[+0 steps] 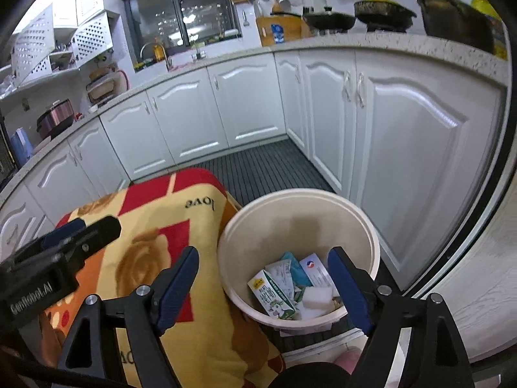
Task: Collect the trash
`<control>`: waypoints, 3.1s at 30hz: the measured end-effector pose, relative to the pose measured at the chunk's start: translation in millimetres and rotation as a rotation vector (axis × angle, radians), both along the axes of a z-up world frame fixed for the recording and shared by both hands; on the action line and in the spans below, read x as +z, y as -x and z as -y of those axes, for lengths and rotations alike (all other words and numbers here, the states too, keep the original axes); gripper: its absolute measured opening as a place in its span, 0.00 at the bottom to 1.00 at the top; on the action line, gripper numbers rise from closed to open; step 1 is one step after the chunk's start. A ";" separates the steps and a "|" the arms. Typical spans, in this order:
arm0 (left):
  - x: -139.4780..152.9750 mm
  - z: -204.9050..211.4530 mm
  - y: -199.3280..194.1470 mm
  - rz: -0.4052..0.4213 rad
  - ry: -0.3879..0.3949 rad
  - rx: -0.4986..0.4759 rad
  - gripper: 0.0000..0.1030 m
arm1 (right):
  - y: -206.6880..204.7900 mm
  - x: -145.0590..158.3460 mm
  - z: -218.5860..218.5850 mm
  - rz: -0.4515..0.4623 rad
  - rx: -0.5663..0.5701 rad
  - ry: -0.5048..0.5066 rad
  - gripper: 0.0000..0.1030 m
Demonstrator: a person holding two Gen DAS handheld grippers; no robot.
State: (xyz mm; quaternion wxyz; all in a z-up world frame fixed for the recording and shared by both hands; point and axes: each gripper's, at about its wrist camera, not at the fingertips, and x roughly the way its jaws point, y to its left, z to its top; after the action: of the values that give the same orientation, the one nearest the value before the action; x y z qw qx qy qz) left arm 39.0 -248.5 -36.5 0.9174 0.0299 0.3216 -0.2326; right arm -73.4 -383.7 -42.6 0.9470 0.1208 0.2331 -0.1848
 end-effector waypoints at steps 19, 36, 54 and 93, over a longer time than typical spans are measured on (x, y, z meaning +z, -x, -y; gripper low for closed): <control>27.4 -32.8 26.1 0.109 0.045 0.075 0.75 | 25.4 36.4 -38.1 0.083 -0.026 0.120 0.86; 35.7 -43.0 33.1 0.170 0.063 0.109 0.75 | 32.4 47.0 -52.5 0.140 -0.030 0.159 0.87; 38.0 -44.4 37.7 0.191 0.064 0.124 0.75 | 38.4 52.0 -58.6 0.172 -0.034 0.187 0.87; 30.5 -45.5 29.5 0.174 0.029 0.142 0.75 | 27.9 46.4 -53.8 0.138 -0.021 0.175 0.88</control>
State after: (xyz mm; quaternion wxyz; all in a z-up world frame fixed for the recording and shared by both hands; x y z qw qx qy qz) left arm 9.5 -203.0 -6.0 0.9564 0.0141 0.2385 -0.1683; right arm -101.2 -329.9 3.7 0.9658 0.0526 0.1488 -0.2058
